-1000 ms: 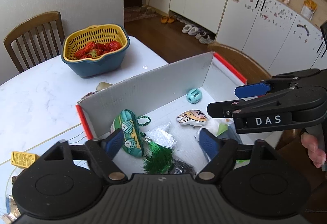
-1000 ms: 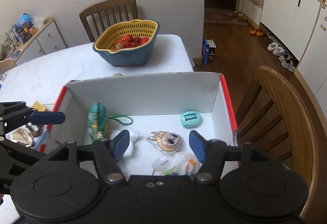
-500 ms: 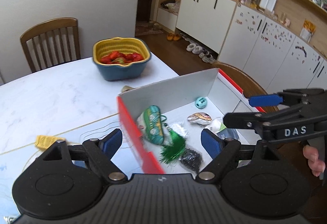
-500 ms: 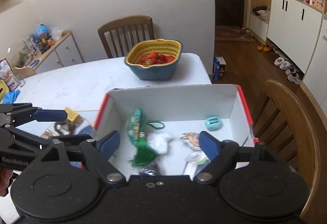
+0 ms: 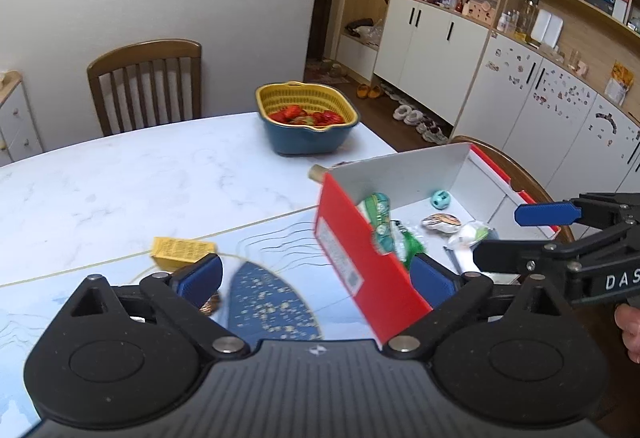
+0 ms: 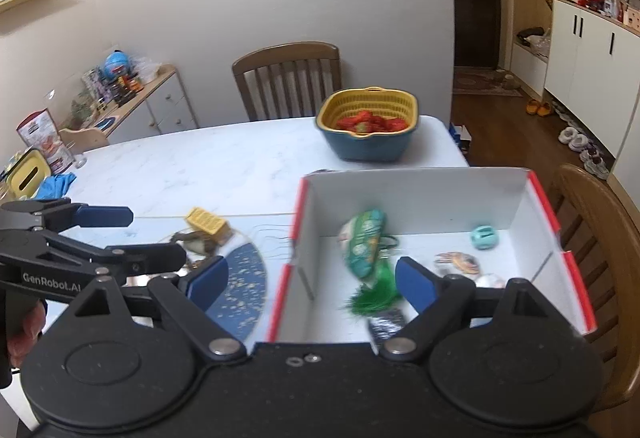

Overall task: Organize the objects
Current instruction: 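Withdraw both tools from the box back toward the mat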

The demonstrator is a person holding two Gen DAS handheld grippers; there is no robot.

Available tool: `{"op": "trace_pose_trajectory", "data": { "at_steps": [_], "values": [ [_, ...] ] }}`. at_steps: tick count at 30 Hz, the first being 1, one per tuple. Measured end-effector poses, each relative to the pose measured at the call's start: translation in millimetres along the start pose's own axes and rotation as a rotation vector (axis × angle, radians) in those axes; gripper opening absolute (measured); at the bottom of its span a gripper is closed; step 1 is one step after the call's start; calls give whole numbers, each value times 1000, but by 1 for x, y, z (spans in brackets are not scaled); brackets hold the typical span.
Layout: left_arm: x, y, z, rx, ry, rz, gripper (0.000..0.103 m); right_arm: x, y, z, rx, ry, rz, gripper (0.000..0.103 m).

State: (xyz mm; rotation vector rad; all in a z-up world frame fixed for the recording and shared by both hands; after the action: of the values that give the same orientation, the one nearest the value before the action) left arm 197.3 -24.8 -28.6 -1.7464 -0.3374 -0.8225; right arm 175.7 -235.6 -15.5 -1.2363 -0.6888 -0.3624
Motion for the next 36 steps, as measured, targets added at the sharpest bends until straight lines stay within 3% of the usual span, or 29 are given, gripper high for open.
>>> {"op": "trace_pose_trajectory", "data": {
  "at_steps": [10,26,36],
  "values": [
    [-22,-19,54,35,-53,-30,103,-10,12,55,56,-14,-15,101],
    [-78,-33,173,157,-193,3,103,-28,63,115,45,-88,40,101],
    [-114,-10,199,197,-180,77,103,-33,92,147,89,-195,93,100]
  ]
}}
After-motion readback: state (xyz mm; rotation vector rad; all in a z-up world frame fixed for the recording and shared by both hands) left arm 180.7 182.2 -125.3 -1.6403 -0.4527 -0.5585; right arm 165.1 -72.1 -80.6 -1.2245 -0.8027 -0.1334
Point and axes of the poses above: each gripper's, at about its wrist camera, not at the fingertips, and y roughly the way its jaws point, z to its left, x to its top, the point moved 3 cm from there along y, roughly the way its jaws point, and after that the axes turned 5 degrees about z, right-handed, at the moved point
